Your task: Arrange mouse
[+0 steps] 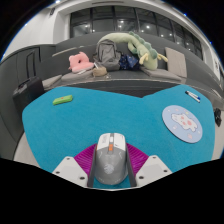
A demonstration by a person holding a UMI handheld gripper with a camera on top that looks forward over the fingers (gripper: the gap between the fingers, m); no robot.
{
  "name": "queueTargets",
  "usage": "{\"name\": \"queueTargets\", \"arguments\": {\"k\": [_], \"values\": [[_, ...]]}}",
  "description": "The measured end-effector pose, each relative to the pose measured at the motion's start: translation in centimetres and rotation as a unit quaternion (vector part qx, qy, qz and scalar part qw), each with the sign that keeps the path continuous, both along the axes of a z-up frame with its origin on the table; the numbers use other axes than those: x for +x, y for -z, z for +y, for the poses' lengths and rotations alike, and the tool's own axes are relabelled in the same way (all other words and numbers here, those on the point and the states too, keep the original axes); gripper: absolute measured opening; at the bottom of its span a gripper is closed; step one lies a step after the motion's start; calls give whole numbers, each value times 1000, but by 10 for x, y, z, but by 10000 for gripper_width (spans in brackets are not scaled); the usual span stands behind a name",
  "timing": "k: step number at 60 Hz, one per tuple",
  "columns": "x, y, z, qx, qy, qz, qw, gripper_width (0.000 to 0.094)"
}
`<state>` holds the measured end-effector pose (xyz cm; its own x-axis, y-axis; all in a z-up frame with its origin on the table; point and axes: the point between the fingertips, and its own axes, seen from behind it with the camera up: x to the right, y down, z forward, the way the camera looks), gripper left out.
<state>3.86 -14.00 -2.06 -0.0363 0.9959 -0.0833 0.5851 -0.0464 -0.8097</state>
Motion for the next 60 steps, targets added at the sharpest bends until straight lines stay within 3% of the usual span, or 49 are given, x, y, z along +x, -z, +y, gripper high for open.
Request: {"name": "queueTargets", "arguments": {"k": [11, 18, 24, 33, 43, 47, 55, 60], "values": [[4, -4, 2, 12, -37, -6, 999, 374], [6, -59, 4, -2, -58, 29, 998, 375], [-6, -122, 31, -17, -56, 70, 996, 374], [-57, -179, 131, -3, -8, 117, 993, 374], [-89, -127, 242, 23, 38, 70, 997, 375], [-90, -88, 268, 34, 35, 50, 998, 374], [-78, -18, 278, 8, 29, -9, 1000, 378], [-76, 4, 276, 10, 21, -12, 1000, 428]]}}
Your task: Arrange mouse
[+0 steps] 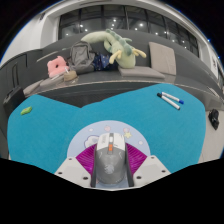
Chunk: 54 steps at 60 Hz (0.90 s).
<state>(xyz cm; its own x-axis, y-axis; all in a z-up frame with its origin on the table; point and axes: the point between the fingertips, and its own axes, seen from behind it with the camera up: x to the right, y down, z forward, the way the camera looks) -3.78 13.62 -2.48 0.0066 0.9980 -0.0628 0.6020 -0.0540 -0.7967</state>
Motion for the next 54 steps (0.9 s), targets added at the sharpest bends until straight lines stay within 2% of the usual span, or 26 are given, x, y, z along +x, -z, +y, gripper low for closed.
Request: {"name": "queueTargets", "arguments": {"k": [5, 7, 8, 9, 13, 22, 29, 41, 49, 54], "values": [[2, -3, -10, -10, -16, -6, 1000, 692], [6, -8, -14, -13, -24, -8, 1000, 847], [8, -12, -12, -8, -25, -7, 1000, 880], [10, -16, -9, 0, -21, -7, 1000, 846], [23, -47, -3, 28, -6, 13, 1000, 858], [95, -126, -32, 9, 1, 47, 999, 853], [161, -165, -53, 25, -5, 63, 998, 847], [254, -167, -80, 6, 2, 36, 999, 848], [282, -150, -96, -13, 0, 17, 1000, 848], [288, -146, -98, -3, -6, 20, 1000, 850]]}}
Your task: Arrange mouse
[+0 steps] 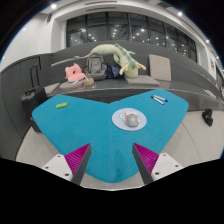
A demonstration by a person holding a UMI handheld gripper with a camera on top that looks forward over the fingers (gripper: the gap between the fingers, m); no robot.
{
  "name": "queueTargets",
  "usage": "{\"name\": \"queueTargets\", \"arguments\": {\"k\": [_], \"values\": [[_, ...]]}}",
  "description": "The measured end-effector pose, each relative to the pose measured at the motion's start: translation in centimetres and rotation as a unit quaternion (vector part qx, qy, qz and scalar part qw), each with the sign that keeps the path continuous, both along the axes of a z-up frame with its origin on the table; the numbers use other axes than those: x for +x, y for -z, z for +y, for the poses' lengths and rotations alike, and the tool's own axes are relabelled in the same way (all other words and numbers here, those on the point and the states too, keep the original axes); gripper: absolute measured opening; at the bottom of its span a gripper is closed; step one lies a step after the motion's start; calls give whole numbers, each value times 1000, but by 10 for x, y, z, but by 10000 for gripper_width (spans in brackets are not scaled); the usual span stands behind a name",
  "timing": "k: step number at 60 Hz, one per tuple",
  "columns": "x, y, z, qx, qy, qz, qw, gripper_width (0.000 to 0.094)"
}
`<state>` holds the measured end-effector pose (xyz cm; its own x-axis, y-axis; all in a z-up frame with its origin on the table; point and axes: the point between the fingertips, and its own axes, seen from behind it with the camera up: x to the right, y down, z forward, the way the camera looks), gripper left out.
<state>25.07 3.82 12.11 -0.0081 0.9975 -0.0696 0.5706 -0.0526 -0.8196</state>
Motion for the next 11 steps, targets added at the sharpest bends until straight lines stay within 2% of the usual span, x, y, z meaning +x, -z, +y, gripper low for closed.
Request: {"name": "queueTargets", "arguments": {"k": [11], "values": [[2, 13, 7, 33, 3, 2, 999, 852]]}}
